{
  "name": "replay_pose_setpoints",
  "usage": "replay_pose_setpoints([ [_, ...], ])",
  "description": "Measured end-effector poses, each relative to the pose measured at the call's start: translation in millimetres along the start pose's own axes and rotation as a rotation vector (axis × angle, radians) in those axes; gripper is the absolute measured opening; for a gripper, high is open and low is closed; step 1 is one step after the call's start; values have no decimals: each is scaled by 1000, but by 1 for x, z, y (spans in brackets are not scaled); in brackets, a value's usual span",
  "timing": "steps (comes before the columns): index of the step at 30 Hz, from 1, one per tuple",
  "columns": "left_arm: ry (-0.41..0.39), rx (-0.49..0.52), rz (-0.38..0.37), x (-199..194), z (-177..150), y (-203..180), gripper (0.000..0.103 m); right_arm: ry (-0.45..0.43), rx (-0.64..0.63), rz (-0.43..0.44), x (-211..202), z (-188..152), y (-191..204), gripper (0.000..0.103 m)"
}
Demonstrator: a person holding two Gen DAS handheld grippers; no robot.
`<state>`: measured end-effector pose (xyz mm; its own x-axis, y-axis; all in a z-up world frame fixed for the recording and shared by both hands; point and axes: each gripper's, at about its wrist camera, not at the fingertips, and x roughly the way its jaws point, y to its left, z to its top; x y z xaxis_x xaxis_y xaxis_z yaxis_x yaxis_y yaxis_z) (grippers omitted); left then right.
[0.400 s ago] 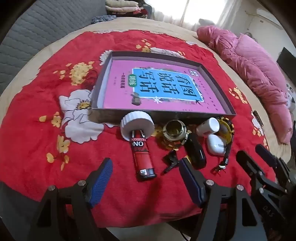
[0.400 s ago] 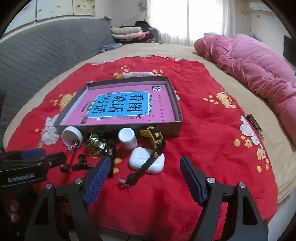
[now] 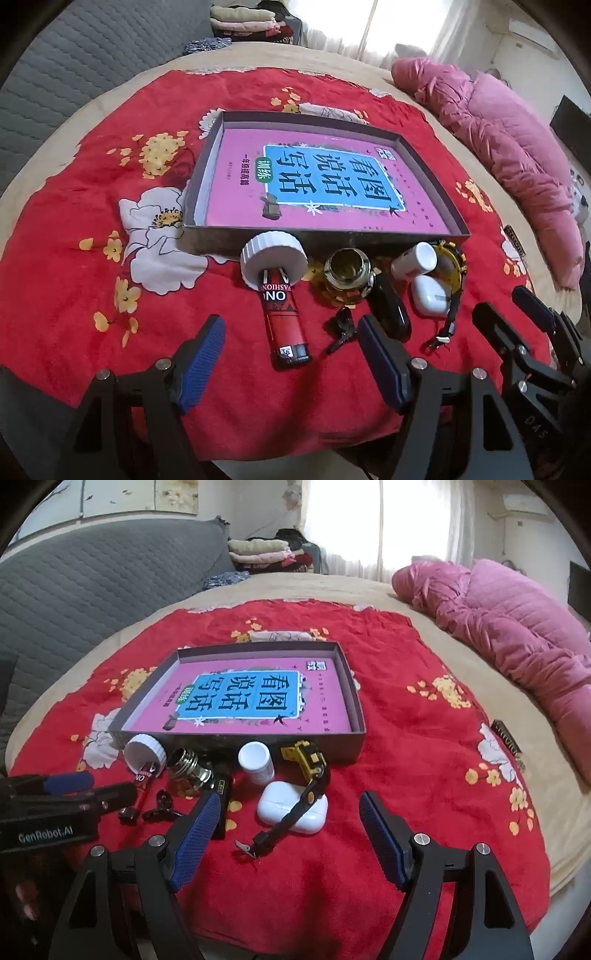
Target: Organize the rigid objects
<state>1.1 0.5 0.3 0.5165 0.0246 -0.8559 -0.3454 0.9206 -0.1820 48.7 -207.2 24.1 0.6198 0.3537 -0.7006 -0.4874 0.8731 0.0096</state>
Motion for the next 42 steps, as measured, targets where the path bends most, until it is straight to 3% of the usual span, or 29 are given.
replay_pose_setpoints([
  [14,-44,29,13,-11,2,-5,73,-12,-19,-4,-1,1,4,79],
  [42,-47,44,23,-10,1,-7,73,-19,-18,-1,-2,2,5,79],
])
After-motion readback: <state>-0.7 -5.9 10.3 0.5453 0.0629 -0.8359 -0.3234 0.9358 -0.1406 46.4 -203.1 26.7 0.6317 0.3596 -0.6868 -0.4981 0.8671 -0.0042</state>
